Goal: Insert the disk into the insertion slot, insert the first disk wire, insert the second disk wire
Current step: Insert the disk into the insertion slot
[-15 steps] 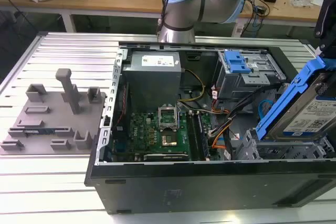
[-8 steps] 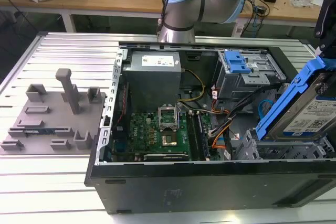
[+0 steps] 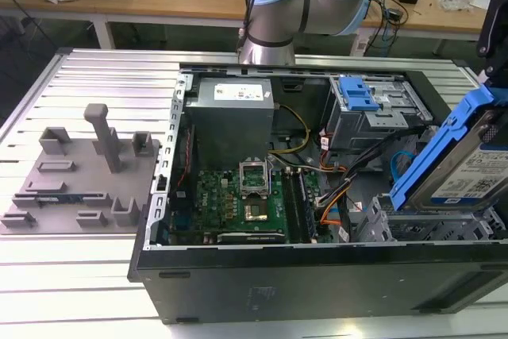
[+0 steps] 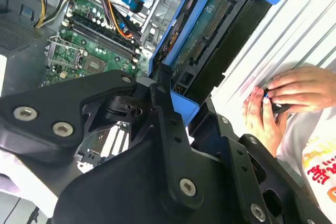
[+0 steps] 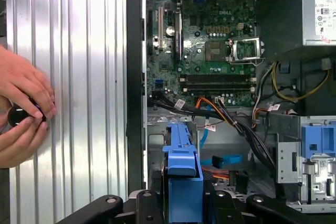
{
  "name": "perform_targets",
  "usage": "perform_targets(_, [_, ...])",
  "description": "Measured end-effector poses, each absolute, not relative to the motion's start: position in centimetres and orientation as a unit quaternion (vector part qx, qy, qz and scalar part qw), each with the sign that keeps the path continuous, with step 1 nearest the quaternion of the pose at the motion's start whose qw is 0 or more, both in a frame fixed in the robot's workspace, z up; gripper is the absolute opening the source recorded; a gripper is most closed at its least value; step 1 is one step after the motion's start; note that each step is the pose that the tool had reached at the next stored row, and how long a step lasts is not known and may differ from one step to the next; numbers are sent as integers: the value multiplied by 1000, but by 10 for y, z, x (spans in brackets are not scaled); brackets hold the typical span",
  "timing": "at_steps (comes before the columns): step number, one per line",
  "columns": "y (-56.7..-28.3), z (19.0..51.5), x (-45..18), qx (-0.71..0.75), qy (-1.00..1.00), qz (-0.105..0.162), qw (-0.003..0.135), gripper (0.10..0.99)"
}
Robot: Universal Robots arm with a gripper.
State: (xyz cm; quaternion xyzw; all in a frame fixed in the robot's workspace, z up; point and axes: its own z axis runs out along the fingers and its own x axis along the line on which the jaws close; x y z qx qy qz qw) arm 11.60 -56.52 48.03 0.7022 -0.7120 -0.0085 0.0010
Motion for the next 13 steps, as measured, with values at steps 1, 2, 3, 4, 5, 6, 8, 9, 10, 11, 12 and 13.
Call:
perform_targets(1, [-565,480,116,703,-712,-5,-5,369])
perform_targets(2, [-565,480,115,703,-711,3,-13,369])
perform_targets(3, [-565,480,113,703,-711,6,-15,369])
perform_targets(4, [-565,480,111,703,-711,7,-17,369])
perform_targets(5, [-565,480,107,703,-711,9,-18,369])
perform_targets(6, [-565,480,105,703,-711,10,-20,369])
perform_targets(8, [-565,480,104,702,-711,11,-22,369])
perform_targets(9, [-565,480,104,702,-712,11,-23,369])
perform_targets(10, [-565,480,104,700,-713,10,-24,369])
perform_targets(11, [-565,480,104,700,-714,8,-25,369])
perform_targets(12, [-565,480,104,699,-715,8,-26,369])
perform_targets(13, [-565,480,104,698,-715,7,-27,369])
